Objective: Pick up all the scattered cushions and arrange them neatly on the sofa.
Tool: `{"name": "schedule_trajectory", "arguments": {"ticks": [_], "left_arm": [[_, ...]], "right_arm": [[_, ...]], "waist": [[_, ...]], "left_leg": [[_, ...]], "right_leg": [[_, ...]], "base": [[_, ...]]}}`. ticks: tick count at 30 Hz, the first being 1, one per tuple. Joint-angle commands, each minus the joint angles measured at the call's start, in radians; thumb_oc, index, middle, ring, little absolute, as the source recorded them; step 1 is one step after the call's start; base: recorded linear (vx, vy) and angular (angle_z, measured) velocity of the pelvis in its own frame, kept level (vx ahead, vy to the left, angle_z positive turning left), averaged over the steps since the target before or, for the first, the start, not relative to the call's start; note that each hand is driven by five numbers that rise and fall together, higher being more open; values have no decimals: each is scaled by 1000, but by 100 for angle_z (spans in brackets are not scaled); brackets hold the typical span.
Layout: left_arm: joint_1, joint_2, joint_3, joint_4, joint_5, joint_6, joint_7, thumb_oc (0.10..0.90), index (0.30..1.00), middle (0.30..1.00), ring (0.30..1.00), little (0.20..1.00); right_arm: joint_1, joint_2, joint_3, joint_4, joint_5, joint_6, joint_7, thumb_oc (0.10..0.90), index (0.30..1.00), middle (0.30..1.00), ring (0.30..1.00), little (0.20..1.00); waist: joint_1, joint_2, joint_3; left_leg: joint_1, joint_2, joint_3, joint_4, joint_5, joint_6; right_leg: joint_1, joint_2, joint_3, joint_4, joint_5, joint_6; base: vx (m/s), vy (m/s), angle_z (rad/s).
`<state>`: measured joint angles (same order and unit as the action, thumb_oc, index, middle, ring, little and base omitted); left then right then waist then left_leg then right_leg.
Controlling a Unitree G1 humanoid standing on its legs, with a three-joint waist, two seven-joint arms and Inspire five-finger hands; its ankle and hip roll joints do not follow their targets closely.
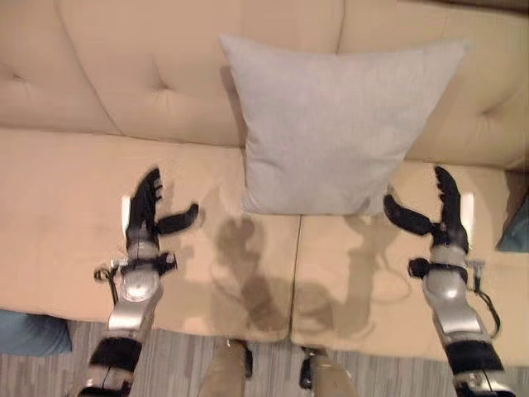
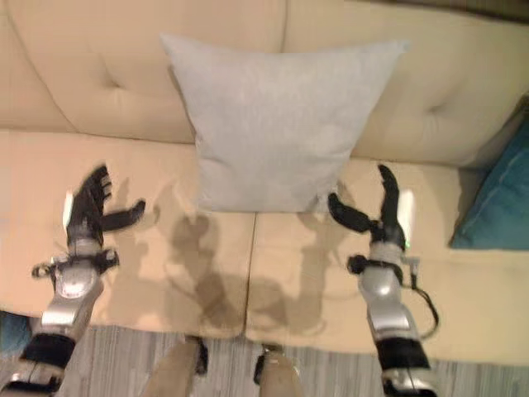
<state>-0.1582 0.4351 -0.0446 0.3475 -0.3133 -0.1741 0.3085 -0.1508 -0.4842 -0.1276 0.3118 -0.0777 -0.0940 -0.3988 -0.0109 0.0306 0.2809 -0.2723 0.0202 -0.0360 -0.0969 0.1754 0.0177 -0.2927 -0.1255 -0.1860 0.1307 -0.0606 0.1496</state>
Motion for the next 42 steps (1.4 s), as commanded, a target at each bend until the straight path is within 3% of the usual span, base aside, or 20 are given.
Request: {"name": "schedule_trajectory", "arguments": {"ticks": [1,4,10,14,18,23,31,32,33,34,36,37,38,42], "left_arm": [[70,11,25,-61,17,-74,-34,800,900,900,900,900],[100,-8,46,-93,6,-82,-40,800,900,900,900,900],[89,-59,80,-135,-32,-111,-25,800,900,900,900,900],[79,-74,76,-123,-41,-112,-21,800,900,900,900,900],[97,-71,70,-101,-27,-103,-31,800,900,900,900,900],[151,-52,64,-47,-2,-80,-59,800,900,900,900,900],[245,-66,59,198,45,-26,-123,800,900,900,900,900],[242,-72,56,236,56,-17,-126,800,900,900,900,900],[241,-71,56,236,56,-18,-126,800,900,900,900,900],[245,-96,66,320,61,-8,-136,800,900,900,900,900],[275,-137,84,425,71,9,-148,800,900,900,900,900],[274,-137,84,425,71,9,-148,800,900,900,900,900],[276,-158,80,514,98,19,-149,800,900,900,900,900],[262,-168,59,557,127,25,-142,800,900,900,900,900]], "right_arm": [[77,-29,-27,-51,-38,-76,-46,800,900,900,900,900],[96,-33,-59,-85,-61,-77,-57,800,900,900,900,900],[67,-47,-92,-68,-62,-76,-104,800,900,900,900,900],[64,-45,-96,-50,-55,-73,-113,800,900,900,900,900],[100,-47,-84,-5,-47,-63,-90,800,900,900,900,900],[151,-51,-51,73,-21,-50,-25,800,900,900,900,900],[213,8,17,228,16,-54,67,800,900,900,900,900],[202,19,24,251,27,-53,71,800,900,900,900,900],[200,20,24,252,27,-53,71,800,900,900,900,900],[184,46,39,279,53,-48,80,800,900,900,900,900],[166,78,67,319,78,-44,99,800,900,900,900,900],[165,79,68,320,78,-44,99,800,900,900,900,900],[163,101,80,337,87,-41,114,800,900,900,900,900],[163,111,80,368,94,-43,113,800,900,900,900,900]], "waist": [[5,-44,-228],[6,-37,-230],[5,-38,-255],[3,-39,-269],[0,-46,-276],[-1,-54,-261],[12,-49,-216],[10,-60,-191],[9,-61,-192],[7,-85,-169],[8,-107,-150],[4,-109,-153],[-11,-99,-158],[-28,-91,-168]], "left_leg": [[-45,29,20,10,-74,-132],[-63,31,16,10,-69,-129],[-207,14,13,10,-49,-120],[-225,18,18,10,-44,-121],[-193,27,22,10,-46,-130],[-93,43,38,10,-54,-144],[51,71,57,23,-37,-150],[40,69,80,92,-72,-139],[34,67,79,97,-71,-138],[17,48,100,224,-168,-111],[53,7,65,371,-291,-94],[49,3,63,369,-286,-92],[177,27,76,351,-337,-99],[252,8,86,255,-352,-88]], "right_leg": [[5,25,-40,-218,124,13],[-16,27,-38,-218,131,14],[-172,27,-30,-218,174,16],[-195,29,-30,-218,176,17],[-166,28,-32,-218,169,15],[-49,31,-43,-218,145,14],[123,48,-74,-218,78,-6],[135,38,-82,-218,73,-13],[131,37,-82,-218,76,-13],[122,3,-97,-218,98,-18],[130,-23,-100,-218,124,-21],[127,-27,-102,-218,126,-20],[129,-29,-116,-218,144,-13],[117,-40,-124,-218,174,3]], "base": [[-17,-33,-5],[-87,-35,11],[-121,-16,-6],[-41,-5,-20],[14,-13,-11],[33,-52,9],[-8,-70,30],[-145,-38,32],[-313,-35,40],[-296,7,31],[-254,58,15],[-139,196,6],[-79,149,4],[-66,187,23]]}}
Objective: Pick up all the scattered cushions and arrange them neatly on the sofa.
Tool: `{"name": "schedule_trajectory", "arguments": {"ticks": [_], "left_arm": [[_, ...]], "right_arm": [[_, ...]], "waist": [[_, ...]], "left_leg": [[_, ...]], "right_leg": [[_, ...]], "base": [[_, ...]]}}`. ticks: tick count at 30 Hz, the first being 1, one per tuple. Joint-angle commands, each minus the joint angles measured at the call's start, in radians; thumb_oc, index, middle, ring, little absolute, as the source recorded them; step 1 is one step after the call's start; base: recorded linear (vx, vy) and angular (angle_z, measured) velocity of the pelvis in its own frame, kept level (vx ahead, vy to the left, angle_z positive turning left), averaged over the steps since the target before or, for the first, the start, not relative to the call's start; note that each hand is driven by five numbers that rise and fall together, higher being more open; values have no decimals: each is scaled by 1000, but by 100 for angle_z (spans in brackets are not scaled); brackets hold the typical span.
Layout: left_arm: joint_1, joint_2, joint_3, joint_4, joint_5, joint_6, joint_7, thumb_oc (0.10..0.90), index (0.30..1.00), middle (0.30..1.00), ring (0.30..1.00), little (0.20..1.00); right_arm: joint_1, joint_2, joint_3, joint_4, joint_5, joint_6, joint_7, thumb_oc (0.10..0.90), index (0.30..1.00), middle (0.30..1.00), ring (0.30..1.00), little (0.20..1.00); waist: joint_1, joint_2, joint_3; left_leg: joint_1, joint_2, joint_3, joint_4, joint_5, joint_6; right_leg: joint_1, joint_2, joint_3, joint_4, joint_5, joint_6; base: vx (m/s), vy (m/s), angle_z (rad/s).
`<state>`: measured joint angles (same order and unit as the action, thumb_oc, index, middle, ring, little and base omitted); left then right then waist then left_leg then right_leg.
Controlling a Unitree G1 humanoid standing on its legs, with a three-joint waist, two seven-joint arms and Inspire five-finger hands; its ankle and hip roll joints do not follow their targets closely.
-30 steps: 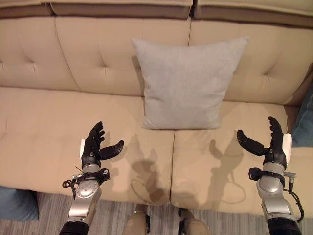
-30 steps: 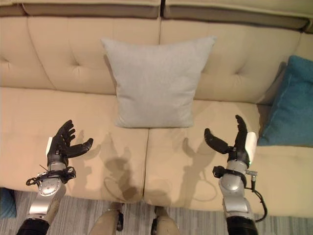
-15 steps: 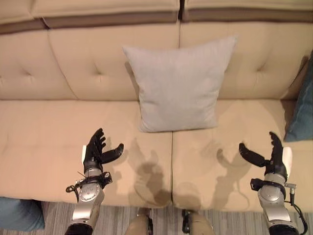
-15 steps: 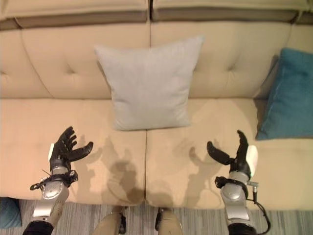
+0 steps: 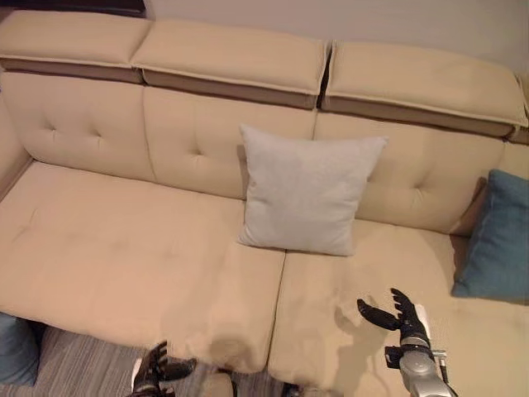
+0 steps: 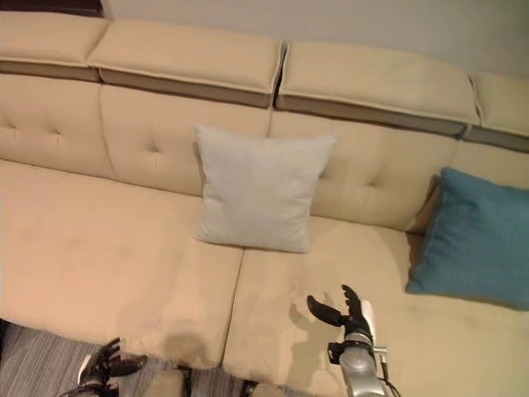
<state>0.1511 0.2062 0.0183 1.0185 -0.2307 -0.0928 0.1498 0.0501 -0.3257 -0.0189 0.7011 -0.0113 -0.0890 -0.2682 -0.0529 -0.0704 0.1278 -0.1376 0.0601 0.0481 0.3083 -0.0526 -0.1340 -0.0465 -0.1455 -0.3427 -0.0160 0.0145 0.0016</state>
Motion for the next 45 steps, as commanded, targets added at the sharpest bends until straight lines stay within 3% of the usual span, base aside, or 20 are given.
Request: {"name": "schedule_trajectory", "arguments": {"ticks": [1,4,9,14,15,18,20,21,24,25,31,32,33,34,35,37,39,40,45], "left_arm": [[-60,56,-19,-93,61,-60,31,800,900,900,900,900],[-87,61,-38,-88,70,-62,48,800,900,900,900,900],[-105,85,-27,-30,93,-50,48,800,900,900,900,900],[-117,105,-37,6,98,-45,47,800,900,900,900,900],[-120,110,-47,25,101,-38,41,800,900,900,900,900],[-117,112,-59,58,112,-25,36,800,900,900,900,900],[-115,111,-57,76,114,-23,36,800,900,900,900,900],[-116,109,-58,83,114,-22,38,800,900,900,900,900],[-118,100,-67,91,99,-26,38,800,900,900,900,900],[-124,91,-71,98,90,-27,40,800,900,900,900,900],[-173,60,-108,104,79,-29,37,800,900,900,900,900],[-175,52,-117,99,79,-27,38,800,900,900,900,900],[-175,52,-117,99,79,-27,38,800,900,900,900,900],[-171,45,-118,94,84,-26,32,800,900,900,900,900],[-161,43,-115,88,90,-24,28,800,900,900,900,900],[-162,38,-114,97,93,-22,30,800,900,900,900,900],[-163,36,-123,101,103,-19,32,800,900,900,900,900],[-171,39,-126,95,110,-15,28,800,900,900,900,900],[-156,47,-114,106,119,-13,31,800,900,900,900,900]], "right_arm": [[-48,-44,-26,6,28,-48,-24,800,900,900,900,900],[-70,-38,-19,43,38,-43,-32,800,900,900,900,900],[-103,-14,6,121,47,-27,-26,800,900,900,900,900],[-115,1,20,201,70,-26,-20,800,900,900,900,900],[-109,9,18,226,82,-23,-16,800,900,900,900,900],[-90,30,16,261,113,-25,-6,800,900,900,900,900],[-83,42,17,279,131,-29,2,800,900,900,900,900],[-86,44,19,282,135,-30,2,800,900,900,900,900],[-102,45,43,271,136,-27,8,800,900,900,900,900],[-113,37,59,262,136,-31,7,800,900,900,900,900],[-136,12,80,271,135,-30,3,800,900,900,900,900],[-134,6,81,271,128,-26,-1,800,900,900,900,900],[-135,5,81,271,128,-26,-1,800,900,900,900,900],[-122,8,79,277,124,-18,1,800,900,900,900,900],[-109,13,79,294,119,-19,7,800,900,900,900,900],[-108,16,82,313,108,-21,13,800,900,900,900,900],[-100,17,73,310,111,-20,13,800,900,900,900,900],[-93,20,67,302,111,-13,18,800,900,900,900,900],[-121,29,100,325,68,-5,13,800,900,900,900,900]], "waist": [[8,11,-13],[15,3,2],[43,-11,19],[55,-9,29],[62,-4,20],[72,-1,0],[79,-2,-16],[85,-4,-26],[101,-20,-35],[102,-15,-32],[96,9,13],[87,4,24],[87,5,22],[69,-4,23],[53,-17,17],[39,-24,10],[25,-21,0],[9,-15,-11],[40,-30,-24]], "left_leg": [[137,-66,-20,-207,-127,76],[140,-100,-44,-246,-116,95],[164,-102,-46,-313,-73,119],[151,-99,-67,-343,-23,131],[131,-96,-84,-351,1,136],[92,-94,-110,-354,39,142],[57,-94,-124,-359,68,138],[41,-94,-125,-360,73,134],[5,-97,-121,-363,100,113],[-25,-85,-121,-364,136,89],[-139,-62,-94,-377,221,36],[-138,-63,-50,-364,198,49],[-141,-62,-51,-364,200,49],[-128,-49,14,-313,156,68],[-104,-44,38,-238,94,78],[-55,-45,44,-210,41,81],[-16,-25,116,-232,36,81],[26,6,207,-288,45,72],[72,-44,147,-351,32,101]], "right_leg": [[-153,-33,40,-71,136,170],[-188,-54,46,-71,172,198],[-188,-69,21,-55,173,216],[-161,-32,106,86,102,195],[-130,-4,158,152,47,180],[-72,48,247,271,-31,163],[-41,69,292,325,-38,167],[-21,69,297,293,-41,166],[49,80,276,139,-93,141],[59,109,288,71,-115,117],[50,136,234,-31,-86,98],[46,126,216,-39,-75,97],[43,127,215,-39,-73,97],[33,109,179,-52,-53,98],[25,85,134,-55,-38,96],[21,60,90,-46,-26,97],[29,52,47,-52,-25,103],[29,37,-5,-53,-18,112],[52,7,-30,10,-33,129]], "base": [[-168,265,46],[-212,282,26],[-186,139,-6],[-230,59,-3],[-222,2,22],[-234,-18,58],[-224,-74,36],[-173,-97,42],[-170,-170,25],[-148,-149,2],[-240,-107,39],[-196,-21,64],[-236,-20,97],[-240,-17,80],[-264,-1,119],[-108,70,119],[-35,114,106],[4,178,128],[72,218,70]]}}
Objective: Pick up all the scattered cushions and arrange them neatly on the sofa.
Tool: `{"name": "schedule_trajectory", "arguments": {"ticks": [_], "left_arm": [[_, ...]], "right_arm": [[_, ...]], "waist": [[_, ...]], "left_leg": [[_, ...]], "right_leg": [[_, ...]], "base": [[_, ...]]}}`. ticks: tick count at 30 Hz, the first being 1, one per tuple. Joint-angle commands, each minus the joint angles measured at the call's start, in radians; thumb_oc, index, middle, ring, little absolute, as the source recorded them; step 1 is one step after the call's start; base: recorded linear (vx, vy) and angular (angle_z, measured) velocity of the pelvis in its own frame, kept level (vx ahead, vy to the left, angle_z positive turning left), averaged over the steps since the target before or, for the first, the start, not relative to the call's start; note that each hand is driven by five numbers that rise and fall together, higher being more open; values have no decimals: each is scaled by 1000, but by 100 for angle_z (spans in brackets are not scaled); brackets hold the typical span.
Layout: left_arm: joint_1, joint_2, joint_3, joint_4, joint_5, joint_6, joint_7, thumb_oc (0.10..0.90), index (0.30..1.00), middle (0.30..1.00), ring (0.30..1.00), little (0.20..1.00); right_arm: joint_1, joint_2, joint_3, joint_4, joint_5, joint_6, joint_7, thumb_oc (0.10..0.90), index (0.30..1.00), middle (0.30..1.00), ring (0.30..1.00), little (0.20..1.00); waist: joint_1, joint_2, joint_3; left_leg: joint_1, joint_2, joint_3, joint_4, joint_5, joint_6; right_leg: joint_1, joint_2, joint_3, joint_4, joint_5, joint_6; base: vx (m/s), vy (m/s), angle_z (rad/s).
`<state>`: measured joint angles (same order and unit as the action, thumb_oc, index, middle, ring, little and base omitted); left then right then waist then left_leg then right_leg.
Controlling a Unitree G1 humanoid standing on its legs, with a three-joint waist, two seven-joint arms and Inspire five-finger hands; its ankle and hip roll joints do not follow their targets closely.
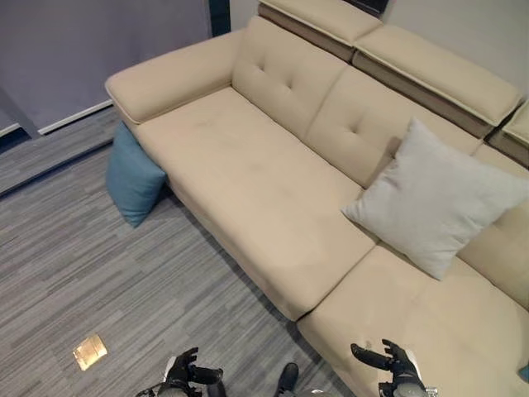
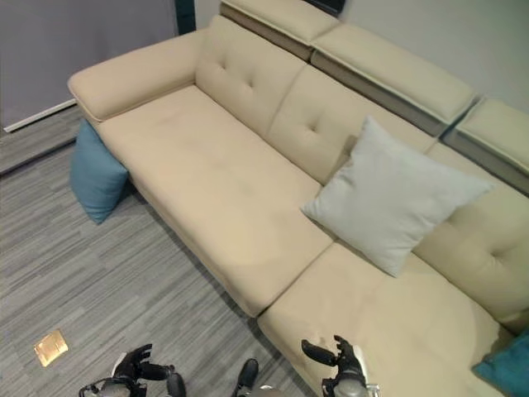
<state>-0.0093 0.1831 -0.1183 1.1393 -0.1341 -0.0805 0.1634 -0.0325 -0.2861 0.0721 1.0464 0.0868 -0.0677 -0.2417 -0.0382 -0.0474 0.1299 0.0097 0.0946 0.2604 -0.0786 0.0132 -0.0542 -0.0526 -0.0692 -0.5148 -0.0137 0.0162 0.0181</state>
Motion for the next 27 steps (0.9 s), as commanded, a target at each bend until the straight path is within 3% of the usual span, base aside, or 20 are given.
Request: {"name": "schedule_trajectory", "arguments": {"ticks": [1,3,6,9,12,14,16,18,20,22,26,27], "left_arm": [[7,81,33,-5,26,-22,17,800,900,900,900,900],[0,104,36,-1,31,-22,25,800,900,900,900,900],[-14,114,41,0,11,-27,32,800,900,900,900,900],[-25,116,42,-2,-5,-39,35,800,900,900,900,900],[-12,112,70,-5,-31,-46,33,800,900,900,900,900],[-1,116,103,-23,-85,-48,25,800,900,900,900,900],[14,127,125,-33,-119,-52,21,800,900,900,900,900],[35,145,132,-73,-121,-52,16,800,900,900,900,900],[51,163,139,-143,-141,-66,27,800,900,900,900,900],[61,160,131,-191,-136,-66,20,800,900,900,900,900],[59,158,123,-223,-138,-74,18,800,900,900,900,900],[56,162,120,-236,-131,-73,18,800,900,900,900,900]], "right_arm": [[-45,-4,14,-30,-33,-24,-11,800,900,900,900,900],[-46,7,20,-45,-26,-28,-5,800,900,900,900,900],[-59,5,46,-39,-26,-22,2,800,900,900,900,900],[-60,8,68,-33,-38,-22,12,800,900,900,900,900],[-56,12,78,-12,-53,-25,24,800,900,900,900,900],[-50,2,82,-39,-56,-29,32,800,900,900,900,900],[-46,-8,113,-49,-73,-23,47,800,900,900,900,900],[-36,-12,127,-72,-86,-18,50,800,900,900,900,900],[-24,-8,142,-98,-101,-16,46,800,900,900,900,900],[-11,-1,145,-121,-117,-15,51,800,900,900,900,900],[-19,13,157,-136,-138,-13,56,800,900,900,900,900],[-23,17,161,-142,-140,-13,59,800,900,900,900,900]], "waist": [[36,-55,-23],[20,-53,-17],[11,-42,-11],[3,-37,13],[10,-49,7],[21,-63,22],[39,-80,29],[54,-90,12],[84,-99,9],[93,-91,-6],[105,-97,-13],[106,-96,-8]], "left_leg": [[-65,-91,-84,27,-37,31],[-50,-117,-150,9,-35,45],[-37,-141,-223,-2,-29,48],[-15,-165,-315,0,-31,44],[-11,-184,-338,43,-64,40],[-64,-193,-311,178,-110,19],[-146,-148,-192,274,-118,4],[-194,-108,-144,211,-70,13],[-287,-62,-123,120,19,-10],[-255,-54,-106,73,56,-10],[-212,-86,-114,81,32,16],[-192,-98,-112,84,18,28]], "right_leg": [[49,-80,151,63,-51,115],[-1,-42,284,134,-64,105],[-62,27,407,117,-54,102],[-104,50,417,120,-37,104],[-60,35,399,81,-29,97],[-18,14,357,55,-34,86],[32,-10,298,17,-43,81],[55,-5,285,-13,-57,87],[100,5,282,-28,-102,89],[139,3,276,-21,-121,96],[127,-53,288,90,-120,121],[107,-75,293,156,-95,130]], "base": [[121,235,70],[123,168,101],[162,73,114],[174,-13,98],[149,-90,125],[110,-153,115],[110,-94,198],[294,19,165],[462,124,38],[449,230,3],[283,225,-34],[214,257,-77]]}}
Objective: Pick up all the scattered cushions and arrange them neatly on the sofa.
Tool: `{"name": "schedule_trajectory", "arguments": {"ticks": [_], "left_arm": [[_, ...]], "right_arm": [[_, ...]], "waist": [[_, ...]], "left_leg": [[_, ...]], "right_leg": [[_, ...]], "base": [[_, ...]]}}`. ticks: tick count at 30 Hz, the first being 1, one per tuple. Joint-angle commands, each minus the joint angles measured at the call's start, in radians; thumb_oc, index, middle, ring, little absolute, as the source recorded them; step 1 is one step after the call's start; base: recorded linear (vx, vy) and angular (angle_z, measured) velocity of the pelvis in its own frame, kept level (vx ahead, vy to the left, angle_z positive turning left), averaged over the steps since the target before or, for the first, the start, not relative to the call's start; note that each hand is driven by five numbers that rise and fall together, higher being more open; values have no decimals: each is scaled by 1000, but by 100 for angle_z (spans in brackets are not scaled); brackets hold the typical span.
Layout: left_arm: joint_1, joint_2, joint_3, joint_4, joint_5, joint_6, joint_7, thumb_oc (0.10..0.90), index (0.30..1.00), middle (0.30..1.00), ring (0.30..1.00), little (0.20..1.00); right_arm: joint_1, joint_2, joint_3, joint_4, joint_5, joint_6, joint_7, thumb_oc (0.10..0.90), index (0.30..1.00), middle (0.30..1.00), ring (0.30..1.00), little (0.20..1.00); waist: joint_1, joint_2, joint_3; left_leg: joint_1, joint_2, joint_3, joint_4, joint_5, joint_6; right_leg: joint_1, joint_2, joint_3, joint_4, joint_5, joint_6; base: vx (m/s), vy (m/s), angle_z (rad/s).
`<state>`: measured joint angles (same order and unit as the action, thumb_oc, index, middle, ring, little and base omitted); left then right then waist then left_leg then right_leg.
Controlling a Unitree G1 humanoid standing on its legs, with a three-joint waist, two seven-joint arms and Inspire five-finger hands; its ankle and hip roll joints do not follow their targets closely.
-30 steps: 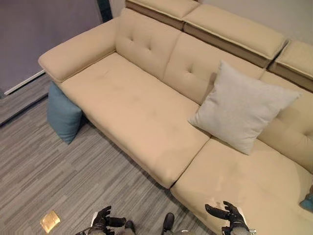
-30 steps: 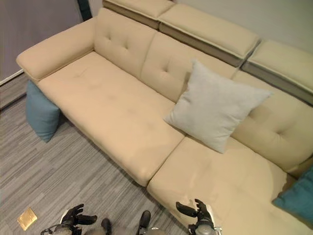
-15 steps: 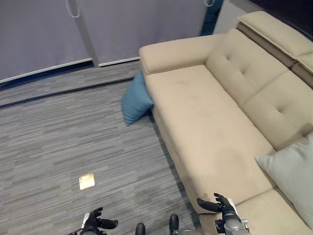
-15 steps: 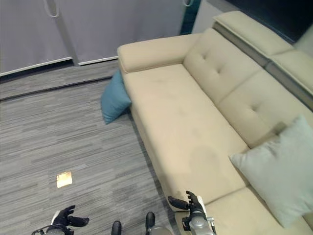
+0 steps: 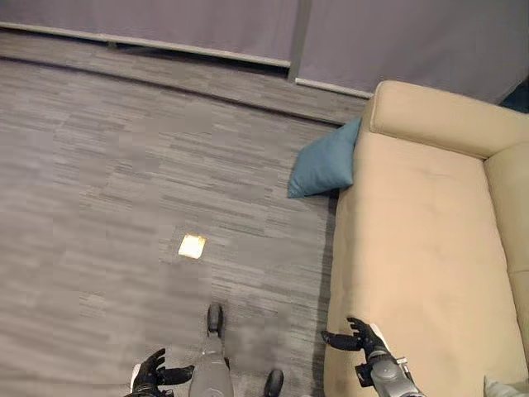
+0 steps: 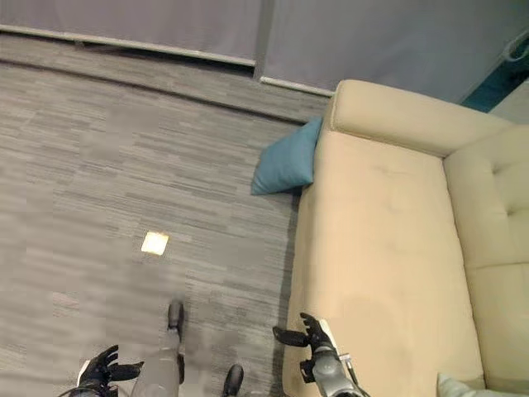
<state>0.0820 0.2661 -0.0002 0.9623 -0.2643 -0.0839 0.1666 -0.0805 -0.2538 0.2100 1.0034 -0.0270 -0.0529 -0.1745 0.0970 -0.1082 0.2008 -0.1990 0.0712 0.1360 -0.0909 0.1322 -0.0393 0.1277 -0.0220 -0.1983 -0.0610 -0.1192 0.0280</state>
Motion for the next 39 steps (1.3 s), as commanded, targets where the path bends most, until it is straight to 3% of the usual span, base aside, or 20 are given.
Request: {"name": "schedule_trajectory", "arguments": {"ticks": [1,3,5,6,9,12,15,17,18,19,21,23,24,25,28,31,34,37,39], "left_arm": [[-39,83,-6,-72,5,-68,15,800,900,900,900,900],[-55,92,-19,-108,15,-68,15,800,900,900,900,900],[-58,92,-34,-129,20,-72,9,800,900,900,900,900],[-61,88,-51,-142,25,-76,4,800,900,900,900,900],[-69,86,-65,-162,25,-76,-1,800,900,900,900,900],[-91,80,-85,-190,29,-81,-11,800,900,900,900,900],[-85,73,-102,-225,34,-91,-19,800,900,900,900,900],[-69,65,-114,-253,44,-86,-27,800,900,900,900,900],[-55,57,-120,-275,47,-84,-39,800,900,900,900,900],[-54,57,-120,-276,47,-84,-39,800,900,900,900,900],[-58,53,-126,-292,37,-83,-43,800,900,900,900,900],[-57,51,-123,-287,31,-83,-48,800,900,900,900,900],[-60,38,-121,-271,15,-79,-44,800,900,900,900,900],[-54,36,-121,-272,13,-77,-46,800,900,900,900,900],[-37,34,-111,-269,15,-72,-54,800,900,900,900,900],[-28,41,-105,-267,23,-68,-52,800,900,900,900,900],[-27,47,-100,-269,16,-72,-43,800,900,900,900,900],[-15,45,-97,-268,22,-68,-50,800,900,900,900,900],[-16,55,-102,-268,27,-64,-55,800,900,900,900,900]], "right_arm": [[18,-14,28,-106,-36,-25,-7,800,900,900,900,900],[-1,-9,41,-145,-36,-27,-5,800,900,900,900,900],[3,-10,41,-164,-29,-32,-2,800,900,900,900,900],[-1,-14,42,-169,-27,-34,0,800,900,900,900,900],[-6,-19,45,-176,-24,-35,-1,800,900,900,900,900],[15,-31,34,-181,-20,-36,4,800,900,900,900,900],[46,-37,27,-186,-22,-39,2,800,900,900,900,900],[73,-44,10,-196,-19,-42,7,800,900,900,900,900],[81,-48,-4,-194,-17,-47,5,800,900,900,900,900],[81,-49,-4,-194,-17,-47,5,800,900,900,900,900],[82,-53,-13,-195,-9,-52,1,800,900,900,900,900],[79,-56,-13,-192,-5,-52,2,800,900,900,900,900],[65,-59,-5,-171,1,-44,8,800,900,900,900,900],[63,-61,-3,-165,0,-41,8,800,900,900,900,900],[56,-65,3,-148,-9,-35,7,800,900,900,900,900],[54,-65,4,-143,-10,-31,1,800,900,900,900,900],[47,-61,17,-132,-18,-33,-7,800,900,900,900,900],[53,-49,12,-129,-21,-32,-5,800,900,900,900,900],[54,-33,18,-121,-26,-29,0,800,900,900,900,900]], "waist": [[-34,-35,-71],[-51,-5,-49],[-66,9,-41],[-81,16,-39],[-99,16,-31],[-149,-4,-23],[-165,-7,-34],[-181,2,-49],[-190,5,-58],[-191,5,-58],[-191,-5,-54],[-187,-8,-54],[-165,-25,-50],[-156,-27,-49],[-133,-38,-51],[-112,-30,-49],[-85,-21,-40],[-87,-21,-58],[-85,-27,-76]], "left_leg": [[37,-87,15,99,-116,31],[86,-85,5,91,-142,58],[134,-88,-3,74,-161,63],[171,-94,-10,59,-177,60],[208,-107,-27,50,-195,56],[284,-151,-81,56,-253,47],[313,-167,-108,78,-297,49],[335,-158,-116,110,-332,27],[318,-153,-115,184,-307,-5],[317,-152,-116,188,-308,-6],[244,-134,-90,355,-246,-52],[223,-126,-80,400,-236,-59],[136,-124,-54,494,-228,-55],[112,-117,-34,497,-242,-47],[62,-108,11,411,-289,-12],[18,-79,8,281,-208,-15],[-8,-69,-40,194,-132,-30],[26,-80,-58,166,-138,-21],[65,-97,-40,152,-161,7]], "right_leg": [[-109,-147,-11,291,94,133],[-207,-151,25,485,155,124],[-265,-140,25,528,141,111],[-313,-118,3,476,121,101],[-329,-98,-21,384,111,98],[-387,-47,-30,138,190,135],[-360,-44,-15,106,195,125],[-338,-37,1,115,193,105],[-306,-40,-5,93,195,95],[-305,-40,-7,91,196,95],[-261,-38,-2,61,195,80],[-244,-37,-2,51,187,73],[-206,-45,8,44,161,61],[-194,-46,10,40,154,62],[-159,-53,20,27,123,73],[-121,-36,33,15,99,77],[-89,-18,56,14,77,77],[-69,-23,66,23,66,82],[-68,-54,91,77,60,99]], "base": [[185,270,-83],[262,301,-24],[332,198,17],[378,99,13],[234,22,-2],[498,-11,64],[332,-31,56],[399,-99,89],[312,-103,81],[243,-120,52],[157,-105,19],[162,-75,-6],[227,-75,-25],[285,-82,-44],[195,2,-25],[200,53,-26],[198,89,-17],[303,179,-57],[363,299,-3]]}}
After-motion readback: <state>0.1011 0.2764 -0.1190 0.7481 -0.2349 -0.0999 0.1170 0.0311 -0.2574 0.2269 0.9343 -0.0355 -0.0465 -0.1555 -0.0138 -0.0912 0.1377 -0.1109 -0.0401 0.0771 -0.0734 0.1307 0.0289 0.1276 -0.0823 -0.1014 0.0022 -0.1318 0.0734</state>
